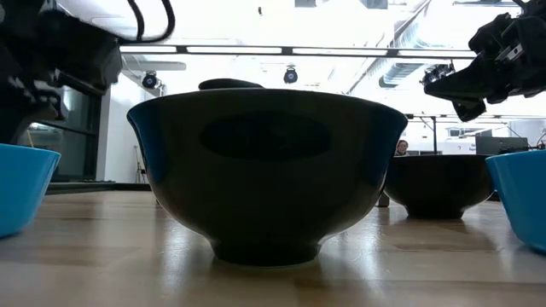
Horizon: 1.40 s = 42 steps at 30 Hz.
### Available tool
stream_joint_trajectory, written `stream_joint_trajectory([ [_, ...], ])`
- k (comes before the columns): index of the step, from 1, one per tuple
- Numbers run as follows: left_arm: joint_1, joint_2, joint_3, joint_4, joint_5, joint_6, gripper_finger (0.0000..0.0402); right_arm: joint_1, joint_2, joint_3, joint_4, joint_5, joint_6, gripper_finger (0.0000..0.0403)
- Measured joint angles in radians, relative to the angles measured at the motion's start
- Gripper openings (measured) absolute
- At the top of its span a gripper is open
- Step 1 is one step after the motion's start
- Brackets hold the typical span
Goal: Pick & Place Mini bowls
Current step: Put the blue bowl on the shelf
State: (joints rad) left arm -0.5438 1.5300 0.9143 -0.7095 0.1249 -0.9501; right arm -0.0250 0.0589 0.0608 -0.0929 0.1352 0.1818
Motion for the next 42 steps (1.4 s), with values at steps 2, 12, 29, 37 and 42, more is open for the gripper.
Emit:
stream_joint_trajectory([
  [2, 0.000, 0.012, -0.001, 0.014, 0.008, 0.006, 0.0204, 0.000, 0.000, 0.000, 0.000, 0.000, 0.000, 0.0000],
  [12, 0.000, 0.041, 0.000, 0.044, 0.042, 0.036, 0.0164, 0.000, 0.000, 0.000, 0.000, 0.000, 0.000, 0.0000],
  [29, 0.000, 0.041, 0.000, 0.043, 0.095, 0.090, 0.0006, 0.000, 0.000, 0.000, 0.000, 0.000, 0.000, 0.0000],
  [37, 0.015, 0.013, 0.051, 0.051, 0.097, 0.102, 0.0003, 0.000, 0.000, 0.000, 0.000, 0.000, 0.000, 0.0000],
  [42, 0.055, 0.011, 0.142, 0.037, 0.093, 0.185, 0.0002, 0.000, 0.000, 0.000, 0.000, 0.000, 0.000, 0.0000],
])
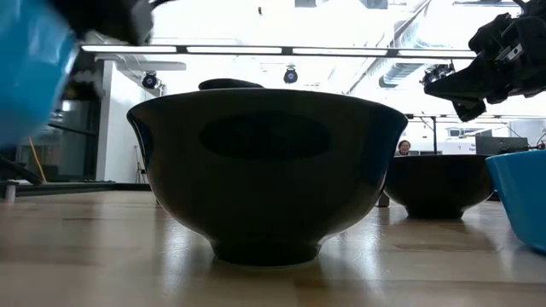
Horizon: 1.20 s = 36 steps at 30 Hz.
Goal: Pick & Place Mini bowls
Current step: Put the blue bowl on the shelf
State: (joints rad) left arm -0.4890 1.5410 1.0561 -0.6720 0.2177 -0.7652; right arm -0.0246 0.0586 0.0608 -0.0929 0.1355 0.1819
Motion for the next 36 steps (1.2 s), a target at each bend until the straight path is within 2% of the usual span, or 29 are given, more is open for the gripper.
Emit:
stream_joint_trajectory([
  [14, 0.142, -0.001, 0.309, -0.238, -0.044, 0.296, 0.0001, 0.000, 0.000, 0.000, 0.000, 0.000, 0.000, 0.0000],
  [21, 0.210, -0.001, 0.406, -0.245, -0.048, 0.393, 0.0000, 0.000, 0.000, 0.000, 0.000, 0.000, 0.000, 0.0000],
  [28, 0.229, -0.001, 0.453, -0.245, -0.060, 0.378, 0.0000, 0.000, 0.000, 0.000, 0.000, 0.000, 0.000, 0.0000],
  [36, 0.218, -0.001, 0.453, -0.228, -0.237, 0.261, 0.0000, 0.000, 0.000, 0.000, 0.000, 0.000, 0.000, 0.0000],
])
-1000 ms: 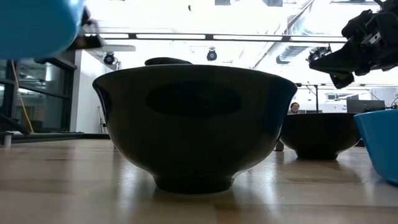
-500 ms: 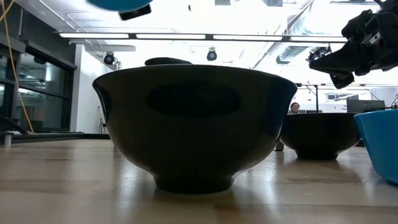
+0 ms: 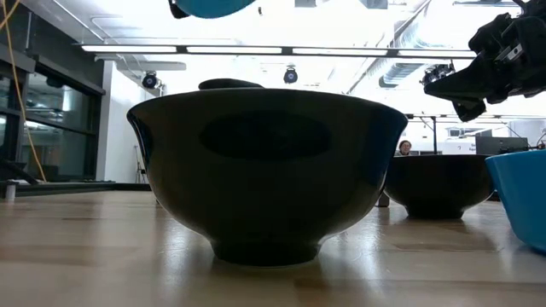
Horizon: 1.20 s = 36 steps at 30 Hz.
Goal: Pick & Place Mini bowls
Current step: Put the blue bowl on the shelf
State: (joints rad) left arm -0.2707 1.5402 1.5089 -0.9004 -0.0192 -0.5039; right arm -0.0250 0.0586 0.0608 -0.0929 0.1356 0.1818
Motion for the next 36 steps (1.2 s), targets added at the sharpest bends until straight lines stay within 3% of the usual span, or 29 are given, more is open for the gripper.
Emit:
stream_joint_trajectory([
  [10, -0.107, 0.027, 0.003, 0.220, -0.199, -0.031, 0.0000, 0.000, 0.000, 0.000, 0.000, 0.000, 0.000, 0.0000],
  [20, -0.127, 0.139, -0.002, 0.472, -0.253, -0.068, 0.0000, 0.000, 0.009, 0.000, 0.005, 0.018, 0.006, 0.0000],
  [29, -0.074, 0.160, 0.000, 0.645, -0.301, 0.037, 0.0000, 0.001, 0.013, 0.000, 0.073, -0.089, 0.417, 0.0000],
  [36, -0.023, 0.160, -0.001, 0.731, -0.335, 0.187, 0.0000, 0.001, 0.013, 0.000, 0.074, -0.088, 0.533, 0.0000],
])
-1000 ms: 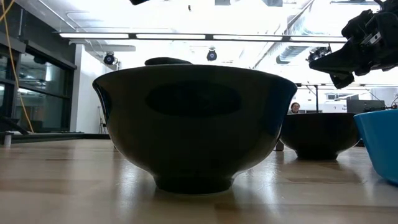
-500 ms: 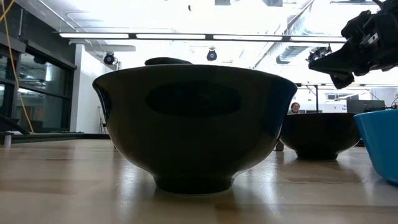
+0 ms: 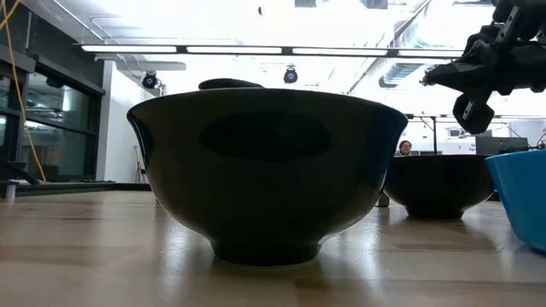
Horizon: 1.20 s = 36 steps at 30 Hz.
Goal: Pick & Place Mini bowls
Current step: Put the blue bowl on the shelf
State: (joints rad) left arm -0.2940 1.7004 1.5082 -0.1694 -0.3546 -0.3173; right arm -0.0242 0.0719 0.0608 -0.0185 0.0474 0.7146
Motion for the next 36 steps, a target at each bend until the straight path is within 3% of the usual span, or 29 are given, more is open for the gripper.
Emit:
stream_joint_trajectory([
  [5, 0.039, 0.000, 0.000, 0.075, -0.012, 0.084, 0.0000, 0.000, 0.001, 0.000, 0.049, -0.069, -0.038, 0.0000],
  [14, 0.130, 0.000, 0.072, 0.105, -0.059, 0.274, 0.0000, 0.000, 0.003, 0.018, 0.116, -0.073, -0.107, 0.0000],
  [17, 0.164, -0.001, 0.143, 0.081, -0.102, 0.374, 0.0000, 0.000, 0.023, 0.069, 0.105, -0.013, -0.186, 0.0000],
  [21, 0.208, -0.001, 0.227, -0.037, -0.272, 0.465, 0.0000, 0.000, 0.093, 0.182, 0.030, 0.134, -0.353, 0.0000],
  [25, 0.257, -0.001, 0.263, -0.108, -0.444, 0.560, 0.0000, 0.000, 0.215, 0.301, -0.040, 0.293, -0.492, 0.0000],
  [28, 0.292, -0.001, 0.274, -0.121, -0.526, 0.637, 0.0000, 0.000, 0.326, 0.386, -0.037, 0.339, -0.562, 0.0000],
  [36, 0.390, -0.001, 0.280, -0.123, -0.580, 0.889, 0.0000, 0.000, 0.627, 0.578, -0.038, 0.445, -0.636, 0.0000],
])
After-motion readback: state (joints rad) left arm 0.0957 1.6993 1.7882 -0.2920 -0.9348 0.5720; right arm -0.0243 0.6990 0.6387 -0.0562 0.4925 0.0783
